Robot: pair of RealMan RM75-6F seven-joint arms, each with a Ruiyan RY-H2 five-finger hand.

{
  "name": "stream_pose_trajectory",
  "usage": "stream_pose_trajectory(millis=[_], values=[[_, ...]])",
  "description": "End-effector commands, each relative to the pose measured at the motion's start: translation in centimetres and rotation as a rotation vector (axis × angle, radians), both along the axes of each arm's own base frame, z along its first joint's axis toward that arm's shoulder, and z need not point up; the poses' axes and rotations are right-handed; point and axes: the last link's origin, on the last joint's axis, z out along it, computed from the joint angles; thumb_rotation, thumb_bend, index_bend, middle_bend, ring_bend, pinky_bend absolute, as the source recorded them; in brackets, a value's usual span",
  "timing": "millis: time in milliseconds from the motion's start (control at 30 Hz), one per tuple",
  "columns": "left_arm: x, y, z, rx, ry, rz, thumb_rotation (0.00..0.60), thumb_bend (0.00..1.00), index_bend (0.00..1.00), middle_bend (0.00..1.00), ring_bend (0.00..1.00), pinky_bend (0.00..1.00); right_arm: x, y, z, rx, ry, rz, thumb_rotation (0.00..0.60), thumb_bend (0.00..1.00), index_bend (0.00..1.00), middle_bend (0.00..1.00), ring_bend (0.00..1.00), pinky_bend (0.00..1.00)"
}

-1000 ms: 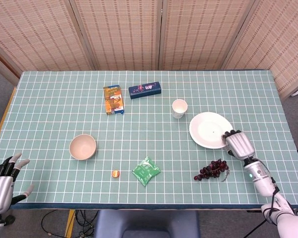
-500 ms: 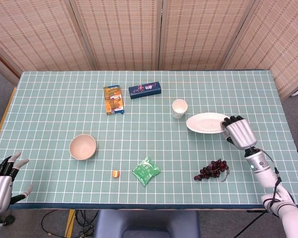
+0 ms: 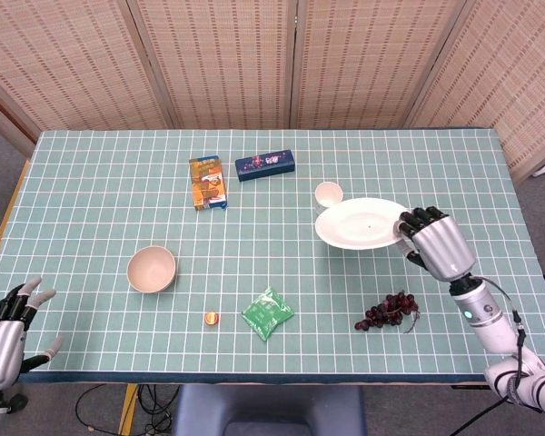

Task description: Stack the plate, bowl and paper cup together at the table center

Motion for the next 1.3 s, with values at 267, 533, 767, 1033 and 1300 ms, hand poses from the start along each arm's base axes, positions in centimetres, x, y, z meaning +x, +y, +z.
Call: stream_pose_trajectory(millis=[267,533,767,1033,1300], values=[[0.2,-0.1,0.1,0.003,0.000,-0.004,0.600,0.22,0.21,0.10,0.11,0.19,7.1,0.5,-2.5,0.168,-0.017,0.113,0.600,0.44,0.61,0.51,0.46,0.53],[0.4,-0.2,0.5,0.014,0.008,-0.007,0.600,0.22,0.21,0.10,0.11,0.19,10.3,-2.5,-7.6,0.210,0.040,0.164,0.600,0.44,0.61,0.51,0.46,0.53],[0.2,-0.4,0.7,0.020,0.010,0.002,0.600,0.22,0.21,0.10,0.10,0.19,12.5,-4.9,-11.6,0.226,0.071,0.196,0.600,0.44,0.61,0.51,0.46,0.53],[-0.3,-0.7,1.0,0.027,0.009,0.017,0.600,0.22,0.21,0.10,0.10,0.19,14.3,-6.5,-15.3,0.236,0.088,0.212,0.600,0.44,0.61,0.50,0.46,0.53],[-0.7,-0.8,1.2,0.035,0.007,0.029,0.600,0.22,0.21,0.10,0.10,0.19,15.7,-7.3,-17.9,0.217,0.124,0.225,0.600,0.42,0.61,0.50,0.46,0.53]])
